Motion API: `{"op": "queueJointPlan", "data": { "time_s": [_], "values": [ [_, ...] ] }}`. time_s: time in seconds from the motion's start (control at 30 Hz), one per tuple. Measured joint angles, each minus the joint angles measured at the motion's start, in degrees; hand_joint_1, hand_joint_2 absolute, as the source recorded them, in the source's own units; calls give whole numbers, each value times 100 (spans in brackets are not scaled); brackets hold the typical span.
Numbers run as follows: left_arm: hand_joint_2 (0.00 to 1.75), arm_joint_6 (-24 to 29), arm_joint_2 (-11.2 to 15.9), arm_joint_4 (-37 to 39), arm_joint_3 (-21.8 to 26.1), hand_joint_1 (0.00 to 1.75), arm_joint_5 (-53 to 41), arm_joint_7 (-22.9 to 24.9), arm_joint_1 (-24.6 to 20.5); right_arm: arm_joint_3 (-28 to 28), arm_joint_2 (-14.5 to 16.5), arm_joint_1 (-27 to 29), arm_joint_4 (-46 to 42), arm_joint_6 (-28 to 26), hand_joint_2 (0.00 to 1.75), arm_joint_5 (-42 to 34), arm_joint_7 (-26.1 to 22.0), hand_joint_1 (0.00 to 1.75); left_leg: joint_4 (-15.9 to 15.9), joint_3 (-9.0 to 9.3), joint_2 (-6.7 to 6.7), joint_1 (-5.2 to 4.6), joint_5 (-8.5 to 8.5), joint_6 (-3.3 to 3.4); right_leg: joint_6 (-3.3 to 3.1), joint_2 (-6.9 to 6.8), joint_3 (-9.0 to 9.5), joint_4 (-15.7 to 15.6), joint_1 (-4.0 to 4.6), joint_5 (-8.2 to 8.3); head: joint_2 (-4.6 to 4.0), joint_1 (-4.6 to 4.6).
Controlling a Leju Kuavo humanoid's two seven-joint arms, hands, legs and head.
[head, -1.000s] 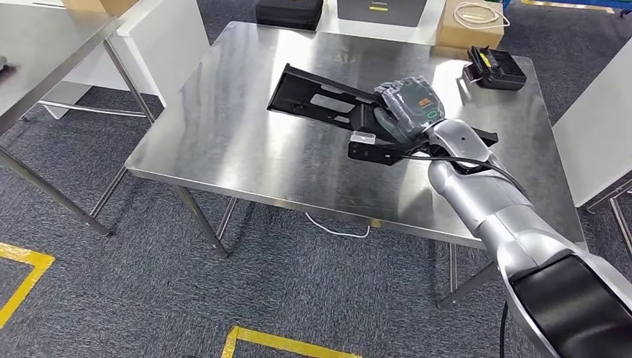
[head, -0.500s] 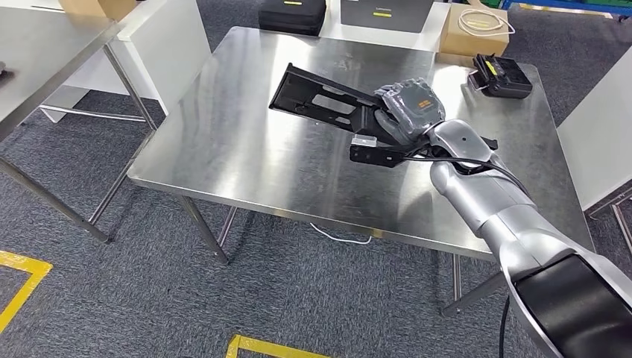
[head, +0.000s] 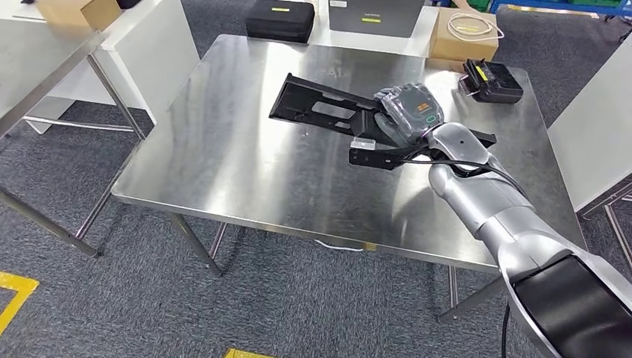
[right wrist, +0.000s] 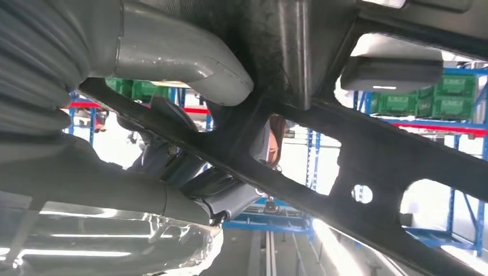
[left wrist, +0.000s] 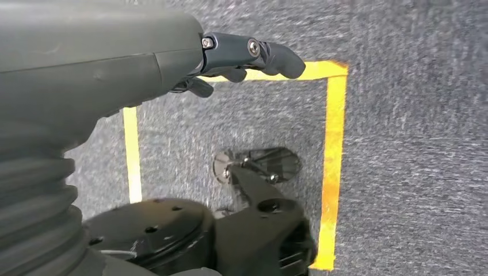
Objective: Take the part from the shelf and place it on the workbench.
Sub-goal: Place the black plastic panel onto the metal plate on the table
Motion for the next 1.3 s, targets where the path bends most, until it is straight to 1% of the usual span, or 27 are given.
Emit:
{"op": "queueJointPlan", "data": {
  "time_s": [0.1,0.13,0.17,0.27,0.3,0.33,0.37,0.4,0.43,0.47,0.5,0.57,0.6,0.67,0.73,0.8,0.83,0.87,0.9,0.93,0.97,1.0,1.03,1.07,1.17,1.2,1.3],
  "values": [
    [175,0,-5,1,2,0,4,-5,-5,9,-25,35,3,-30,175,17,35,175,-74,101,0,-28,-78,103,106,3,15,71,46,-18,0,8],
    [175,0,-8,1,3,0,7,-8,-5,11,-36,40,4,-40,175,19,41,175,-92,147,-1,-29,-90,142,123,-1,-44,194,53,-65,0,9],
    [175,4,-10,1,3,0,9,-12,-8,13,-47,42,4,-52,175,19,46,175,-106,192,-3,-30,-102,179,120,-6,-173,425,48,-144,0,13],
    [175,30,-13,1,6,0,13,-20,-23,24,-85,93,13,-76,175,26,50,175,-116,280,-13,-44,-186,261,77,-12,-891,1539,40,-457,0,25],
    [175,35,-15,1,7,0,14,-21,-20,27,-103,130,17,-77,175,34,51,175,-115,323,-22,-51,-225,270,87,-12,-1077,1737,42,-488,0,26],
    [175,38,-19,2,7,0,14,-21,-14,27,-120,164,20,-77,175,42,52,175,-115,380,-32,-59,-270,270,108,-12,-1153,1711,45,-422,0,28],
    [175,42,-26,2,8,0,14,-21,-9,28,-133,188,21,-77,175,52,54,175,-115,450,-39,-68,-322,264,150,-15,-1112,1452,48,-258,0,28],
    [175,45,-33,2,8,0,14,-21,-7,28,-142,199,22,-77,175,58,55,175,-116,525,-43,-77,-380,255,193,-22,-991,1037,49,-18,0,29],
    [175,48,-40,5,10,0,14,-21,-8,28,-149,203,22,-76,175,62,57,175,-111,598,-42,-92,-441,240,211,-39,-861,605,57,229,0,30],
    [175,53,-46,7,15,0,14,-21,-14,28,-155,198,24,-76,175,67,58,175,-114,643,-44,-104,-496,218,178,-55,-744,275,71,388,0,33],
    [175,61,-49,8,21,0,14,-20,-22,28,-162,195,24,-76,175,69,60,175,-116,671,-43,-113,-540,190,116,-64,-668,86,95,488,0,31],
    [175,87,-52,9,39,0,15,-20,-35,28,-176,191,24,-76,175,72,61,175,-90,690,-39,-121,-584,144,-35,-58,-600,19,109,480,0,33],
    [175,103,-49,8,46,0,15,-22,-37,27,-181,192,22,-76,175,73,62,175,-19,670,-30,-116,-589,126,-72,-48,-554,10,89,482,0,34],
    [175,128,-50,7,63,0,19,-37,-40,25,-191,186,22,-76,175,75,78,175,399,455,-17,-99,-583,72,-154,-40,-443,-8,41,425,0,32],
    [175,143,-54,5,86,0,31,-64,-47,24,-192,181,24,-75,175,83,104,175,1107,-23,-6,-56,-727,-18,-210,-30,-347,-18,28,343,0,20],
    [175,179,-54,5,110,0,55,-161,-43,24,-190,203,37,-81,175,97,129,175,1566,-480,-2,-8,-1009,-86,-211,-12,-246,-16,29,254,0,15],
    [175,237,-54,5,122,0,75,-271,-38,24,-195,218,50,-88,175,102,144,175,1554,-595,0,6,-1043,-99,-201,-3,-182,-15,28,207,0,15],
    [175,324,-54,5,133,0,94,-428,-34,23,-203,231,65,-99,175,107,156,175,1363,-618,1,14,-938,-98,-188,4,-111,-14,28,159,0,15],
    [175,431,-54,5,142,0,111,-609,-34,22,-215,239,81,-117,175,113,165,175,1013,-556,1,17,-677,-85,-171,8,-40,-14,28,107,0,16],
    [175,531,-54,5,147,0,125,-783,-34,20,-230,244,96,-139,175,117,170,175,590,-463,0,16,-312,-59,-152,12,21,-16,30,57,0,16],
    [175,602,-53,5,150,0,131,-909,-40,19,-245,248,109,-166,175,121,171,175,244,-379,1,3,-25,-26,-127,16,65,-22,39,14,0,17],
    [175,657,-53,5,152,0,135,-993,-50,15,-264,249,122,-190,175,124,171,175,14,-310,-2,-16,181,15,-97,20,84,-28,49,-22,0,16],
    [175,718,-54,4,155,0,145,-1047,-58,10,-284,253,132,-207,175,127,171,175,-82,-278,-5,-38,276,51,-67,23,84,-35,61,-48,0,16],
    [175,819,-60,4,158,0,160,-1112,-68,1,-304,258,142,-218,175,133,170,175,-82,-263,-5,-53,266,66,-48,25,82,-26,81,-70,0,19],
    [175,1365,-90,5,185,0,228,-1490,-91,-27,-365,282,164,-234,175,167,151,44,-75,-248,-24,-92,286,66,-35,17,97,-12,112,-104,0,20],
    [131,1465,-96,5,203,0,266,-1584,-107,-38,-380,290,169,-243,175,176,138,0,-71,-249,-35,-114,277,79,-30,10,102,-28,110,-108,0,17],
    [0,1399,-103,5,270,0,344,-1573,-150,-75,-408,310,187,-273,175,201,108,0,-73,-250,-59,-148,246,124,1,-9,112,-68,106,-133,0,18]
  ]
}}
